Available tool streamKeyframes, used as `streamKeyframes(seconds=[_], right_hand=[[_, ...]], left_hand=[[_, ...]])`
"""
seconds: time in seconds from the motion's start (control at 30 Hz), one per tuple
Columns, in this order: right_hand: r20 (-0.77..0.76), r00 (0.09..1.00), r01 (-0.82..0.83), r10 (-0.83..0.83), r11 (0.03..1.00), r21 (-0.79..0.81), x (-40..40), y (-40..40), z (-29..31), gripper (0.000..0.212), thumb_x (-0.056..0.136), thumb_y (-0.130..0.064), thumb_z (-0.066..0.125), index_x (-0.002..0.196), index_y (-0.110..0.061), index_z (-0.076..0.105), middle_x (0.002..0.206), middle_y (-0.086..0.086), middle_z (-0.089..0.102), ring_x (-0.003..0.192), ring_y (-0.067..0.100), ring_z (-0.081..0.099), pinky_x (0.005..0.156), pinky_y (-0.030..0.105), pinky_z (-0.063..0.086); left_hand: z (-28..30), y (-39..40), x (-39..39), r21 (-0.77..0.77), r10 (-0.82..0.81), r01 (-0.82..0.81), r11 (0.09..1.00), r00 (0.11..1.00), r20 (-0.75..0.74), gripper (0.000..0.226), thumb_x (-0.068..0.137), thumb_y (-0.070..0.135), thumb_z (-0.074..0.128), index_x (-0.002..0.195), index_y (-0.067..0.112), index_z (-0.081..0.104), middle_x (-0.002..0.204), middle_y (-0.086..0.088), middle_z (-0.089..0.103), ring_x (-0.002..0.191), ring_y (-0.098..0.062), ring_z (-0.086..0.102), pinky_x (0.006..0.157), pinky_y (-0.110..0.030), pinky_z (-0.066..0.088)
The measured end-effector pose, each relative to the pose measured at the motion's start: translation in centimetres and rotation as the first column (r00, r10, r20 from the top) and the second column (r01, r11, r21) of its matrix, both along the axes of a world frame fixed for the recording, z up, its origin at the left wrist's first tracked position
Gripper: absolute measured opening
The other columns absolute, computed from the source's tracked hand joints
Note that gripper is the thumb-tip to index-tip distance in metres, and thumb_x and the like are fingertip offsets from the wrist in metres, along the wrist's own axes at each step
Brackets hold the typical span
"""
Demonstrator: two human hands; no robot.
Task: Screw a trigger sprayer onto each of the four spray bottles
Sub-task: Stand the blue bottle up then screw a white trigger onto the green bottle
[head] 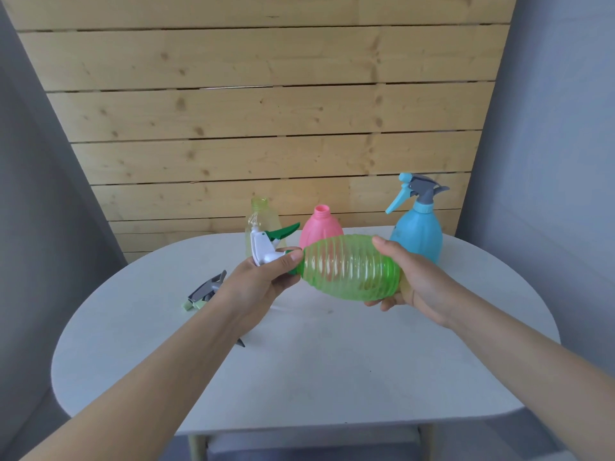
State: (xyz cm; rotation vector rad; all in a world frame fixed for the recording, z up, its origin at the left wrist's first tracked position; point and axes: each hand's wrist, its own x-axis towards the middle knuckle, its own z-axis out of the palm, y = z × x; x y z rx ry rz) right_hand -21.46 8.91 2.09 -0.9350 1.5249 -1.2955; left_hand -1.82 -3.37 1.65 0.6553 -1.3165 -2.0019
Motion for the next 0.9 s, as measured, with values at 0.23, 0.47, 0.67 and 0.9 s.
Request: streamKeyframes(seconds=[0.23,0.47,0.67,0.9], right_hand=[[0.092,0.996,-0.013,0.007,0.997,0.07,0.1,0.1,-0.1,0.049,0.082,-0.057,0.05,0.097,-0.013,0.066,0.078,0.015,0.069,0.061,0.028,0.066,0.048,0.029,0.051],[0.184,0.983,-0.005,-0.014,0.995,0.105,0.0,0.2,-0.4,0.051,0.08,-0.059,0.052,0.096,-0.013,0.065,0.075,0.014,0.069,0.058,0.028,0.065,0.049,0.029,0.053],[-0.029,0.999,0.037,-0.033,0.988,0.148,-0.3,0.5,-1.1,0.04,0.088,-0.053,0.047,0.116,-0.027,0.059,0.115,0.003,0.067,0.102,0.023,0.064,0.091,0.04,0.052],[-0.722,0.663,0.016,-0.197,0.968,-0.25,0.6,0.8,-1.0,0.061,0.069,-0.047,0.074,0.125,-0.032,0.053,0.12,-0.016,0.053,0.116,0.011,0.046,0.098,0.028,0.034]], left_hand=[[0.1,0.0,0.1,-0.067,-0.008,0.011,0.998,0.999,0.034,0.028,0.067,0.021,0.069,0.089,0.004,0.066,0.09,-0.004,0.071,0.085,-0.011,0.068,0.075,-0.021,0.056],[0.5,0.2,-0.1,-0.147,0.038,-0.022,0.989,0.993,0.108,0.03,0.075,0.018,0.068,0.098,-0.001,0.063,0.106,-0.014,0.062,0.098,-0.021,0.06,0.075,-0.019,0.055],[0.7,0.6,-1.0,-0.165,0.164,-0.129,0.978,0.961,0.222,0.017,0.077,0.021,0.072,0.088,0.009,0.067,0.091,-0.007,0.065,0.079,-0.017,0.061,0.068,-0.02,0.054],[1.9,1.1,-3.5,-0.248,0.313,-0.241,0.938,0.896,0.315,0.028,0.073,0.025,0.075,0.091,0.004,0.068,0.079,-0.006,0.066,0.06,-0.015,0.063,0.08,-0.031,0.054]])
